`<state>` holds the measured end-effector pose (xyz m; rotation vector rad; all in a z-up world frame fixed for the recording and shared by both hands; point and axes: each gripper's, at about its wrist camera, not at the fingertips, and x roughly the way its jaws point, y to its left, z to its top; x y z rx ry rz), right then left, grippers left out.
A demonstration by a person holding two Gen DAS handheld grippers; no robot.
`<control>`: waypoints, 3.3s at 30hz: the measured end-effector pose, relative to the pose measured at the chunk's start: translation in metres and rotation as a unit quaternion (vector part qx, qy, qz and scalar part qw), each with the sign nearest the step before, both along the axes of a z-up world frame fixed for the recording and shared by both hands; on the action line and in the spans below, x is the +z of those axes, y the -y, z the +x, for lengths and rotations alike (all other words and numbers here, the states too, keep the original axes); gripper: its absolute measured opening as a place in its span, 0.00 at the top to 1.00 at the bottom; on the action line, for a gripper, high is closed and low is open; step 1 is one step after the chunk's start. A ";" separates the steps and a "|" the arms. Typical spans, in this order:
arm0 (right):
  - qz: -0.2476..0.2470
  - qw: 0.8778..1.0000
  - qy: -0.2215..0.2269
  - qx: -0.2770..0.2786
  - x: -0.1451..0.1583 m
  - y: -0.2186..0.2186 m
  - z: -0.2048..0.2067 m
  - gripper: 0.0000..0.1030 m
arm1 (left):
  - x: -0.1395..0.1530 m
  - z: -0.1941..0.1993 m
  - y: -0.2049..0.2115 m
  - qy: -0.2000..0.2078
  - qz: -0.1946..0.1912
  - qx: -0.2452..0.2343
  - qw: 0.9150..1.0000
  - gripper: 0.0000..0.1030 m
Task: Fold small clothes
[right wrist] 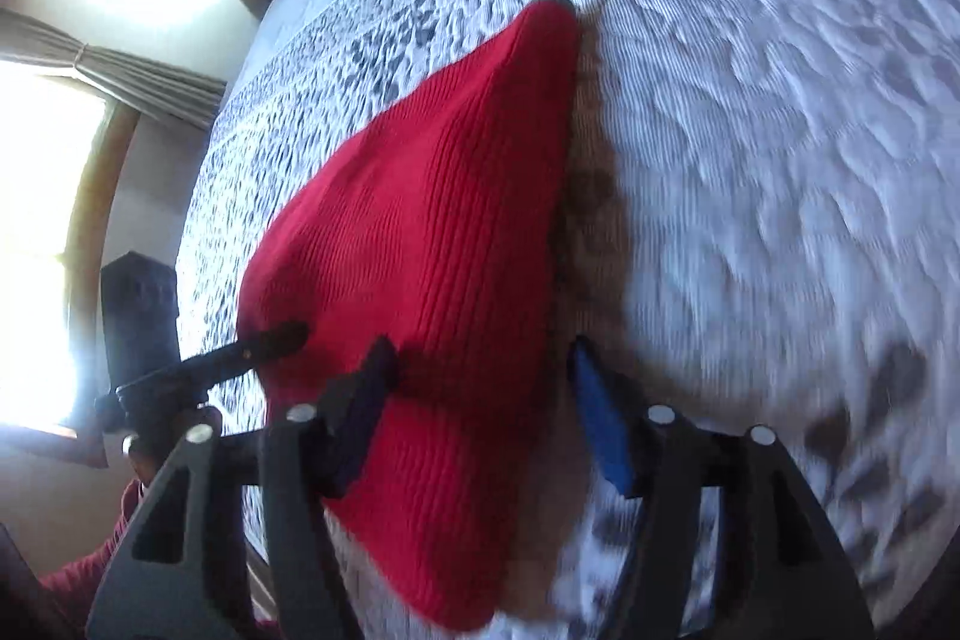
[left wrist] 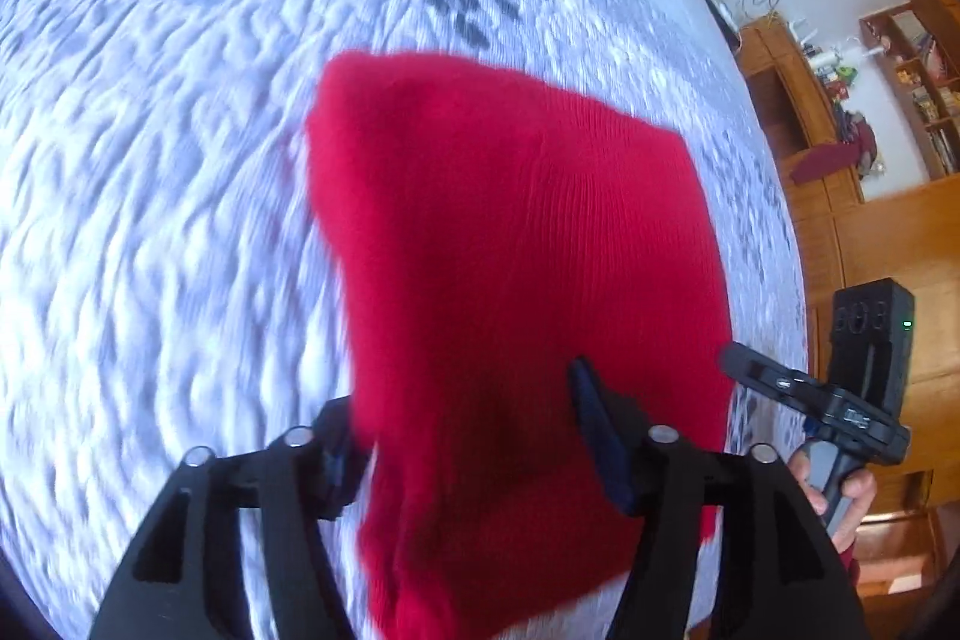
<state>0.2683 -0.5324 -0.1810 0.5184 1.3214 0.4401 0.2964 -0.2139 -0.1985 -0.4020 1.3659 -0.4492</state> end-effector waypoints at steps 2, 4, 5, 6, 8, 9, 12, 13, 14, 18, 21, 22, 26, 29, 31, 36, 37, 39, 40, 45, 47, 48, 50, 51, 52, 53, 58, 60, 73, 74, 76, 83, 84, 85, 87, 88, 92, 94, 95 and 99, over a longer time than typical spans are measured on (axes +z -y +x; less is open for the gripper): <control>-0.009 1.000 -0.010 0.013 0.006 -0.002 -0.026 0.36 | -0.004 -0.016 -0.004 -0.020 -0.004 -0.008 1.000 0.35; -0.022 0.999 -0.021 0.024 0.006 -0.006 -0.050 0.36 | -0.006 -0.036 -0.008 -0.025 -0.003 -0.015 1.000 0.35; -0.021 0.999 -0.033 0.025 0.002 -0.009 -0.063 0.36 | -0.006 -0.042 -0.008 -0.021 -0.001 -0.017 1.000 0.35; -0.018 0.999 -0.045 0.024 -0.003 -0.010 -0.072 0.38 | -0.006 -0.049 -0.008 -0.015 0.004 -0.021 1.000 0.36; -0.018 0.998 -0.056 0.015 -0.010 -0.014 -0.080 0.65 | -0.005 -0.058 -0.004 0.002 0.027 -0.031 0.999 0.40; -0.005 0.998 -0.058 0.010 -0.012 -0.015 -0.081 0.74 | -0.004 -0.061 -0.002 0.013 0.045 -0.036 0.998 0.44; 0.013 0.998 -0.063 -0.009 -0.013 -0.008 -0.086 0.84 | -0.001 -0.065 -0.003 0.012 0.051 -0.037 0.998 0.62; 0.009 0.998 -0.060 -0.009 -0.011 -0.008 -0.087 0.85 | 0.000 -0.065 -0.005 0.006 0.046 -0.036 0.998 0.68; -0.007 0.999 -0.053 -0.003 -0.005 -0.008 -0.090 0.86 | 0.001 -0.066 -0.007 0.003 0.044 -0.036 0.998 0.68; -0.085 0.995 -0.041 0.023 -0.007 -0.015 -0.095 0.85 | -0.002 -0.075 -0.008 0.014 0.078 -0.046 0.996 0.65; -0.113 0.993 -0.036 0.024 -0.019 -0.022 -0.097 0.84 | -0.008 -0.081 -0.001 0.026 0.089 -0.043 0.995 0.64; -0.111 0.993 -0.034 0.019 -0.020 -0.021 -0.097 0.84 | -0.008 -0.084 0.000 0.031 0.090 -0.044 0.994 0.64; -0.081 0.996 -0.023 -0.007 -0.021 -0.001 -0.110 0.82 | -0.008 -0.083 -0.003 0.036 0.080 -0.048 0.995 0.63; -0.055 0.998 -0.014 -0.035 -0.013 0.022 -0.129 0.77 | -0.002 -0.086 -0.012 0.038 0.077 -0.043 0.995 0.60; -0.048 0.998 -0.010 -0.049 -0.005 0.029 -0.144 0.69 | 0.005 -0.091 -0.013 0.037 0.088 -0.034 0.995 0.50; -0.086 0.994 0.000 -0.067 0.009 0.037 -0.177 0.67 | 0.011 -0.114 -0.023 0.053 0.137 -0.029 0.989 0.37; -0.089 0.993 0.003 -0.075 0.012 0.041 -0.186 0.67 | 0.012 -0.119 -0.025 0.052 0.140 -0.030 0.988 0.38; -0.098 0.992 0.002 -0.083 0.015 0.042 -0.201 0.64 | 0.013 -0.134 -0.033 0.060 0.150 -0.033 0.986 0.38; -0.104 0.991 0.002 -0.088 0.017 0.045 -0.212 0.61 | 0.015 -0.141 -0.035 0.067 0.160 -0.034 0.984 0.38; -0.148 0.985 0.001 -0.084 0.017 0.033 -0.245 0.54 | 0.020 -0.173 -0.046 0.068 0.197 -0.028 0.978 0.28; -0.178 0.981 0.006 -0.078 0.019 0.024 -0.258 0.49 | 0.022 -0.183 -0.050 0.067 0.200 -0.015 0.977 0.28; -0.187 0.980 0.007 -0.074 0.021 0.020 -0.261 0.47 | 0.024 -0.187 -0.053 0.065 0.203 -0.012 0.977 0.28; -0.200 0.978 0.006 -0.065 0.024 0.010 -0.266 0.40 | 0.025 -0.195 -0.057 0.058 0.218 -0.004 0.974 0.27; -0.200 0.978 0.004 -0.059 0.025 0.006 -0.268 0.40 | 0.026 -0.199 -0.058 0.054 0.220 0.002 0.974 0.27; -0.197 0.979 0.004 -0.055 0.026 0.003 -0.271 0.35 | 0.029 -0.201 -0.060 0.052 0.219 0.007 0.974 0.27; -0.196 0.979 0.004 -0.053 0.029 -0.001 -0.272 0.28 | 0.033 -0.203 -0.063 0.051 0.219 0.012 0.974 0.27; -0.226 0.972 0.034 -0.050 0.056 -0.018 -0.275 0.21 | 0.064 -0.210 -0.063 0.087 0.235 0.015 0.968 0.26; -0.231 0.970 0.044 -0.052 0.068 -0.023 -0.268 0.20 | 0.077 -0.209 -0.061 0.097 0.234 0.018 0.967 0.26; -0.247 0.963 0.084 -0.073 0.126 -0.038 -0.269 0.14 | 0.148 -0.232 -0.054 0.154 0.227 0.025 0.961 0.24; -0.245 0.963 0.085 -0.074 0.130 -0.038 -0.270 0.13 | 0.152 -0.235 -0.053 0.158 0.228 0.024 0.961 0.24; -0.244 0.963 0.086 -0.076 0.134 -0.040 -0.270 0.13 | 0.160 -0.239 -0.052 0.166 0.230 0.023 0.959 0.24; -0.242 0.963 0.081 -0.083 0.142 -0.045 -0.269 0.12 | 0.179 -0.247 -0.048 0.181 0.233 0.014 0.955 0.22; -0.246 0.962 0.082 -0.083 0.144 -0.046 -0.269 0.12 | 0.180 -0.248 -0.047 0.181 0.235 0.014 0.955 0.22; -0.250 0.961 0.083 -0.082 0.145 -0.047 -0.269 0.12 | 0.181 -0.248 -0.047 0.182 0.237 0.013 0.954 0.22; -0.251 0.961 0.085 -0.083 0.147 -0.048 -0.269 0.12 | 0.181 -0.248 -0.046 0.185 0.242 0.012 0.952 0.22; -0.251 0.961 0.086 -0.084 0.149 -0.048 -0.269 0.12 | 0.180 -0.248 -0.045 0.186 0.245 0.012 0.952 0.22; -0.256 0.958 0.093 -0.084 0.153 -0.048 -0.270 0.11 | 0.175 -0.245 -0.044 0.184 0.255 0.012 0.949 0.22; -0.260 0.957 0.094 -0.082 0.153 -0.048 -0.270 0.11 | 0.170 -0.243 -0.046 0.179 0.259 0.013 0.949 0.22; -0.260 0.958 0.093 -0.082 0.151 -0.048 -0.269 0.11 | 0.168 -0.241 -0.047 0.176 0.260 0.013 0.949 0.22; -0.256 0.960 0.083 -0.081 0.145 -0.048 -0.268 0.11 | 0.150 -0.235 -0.049 0.155 0.269 0.012 0.950 0.22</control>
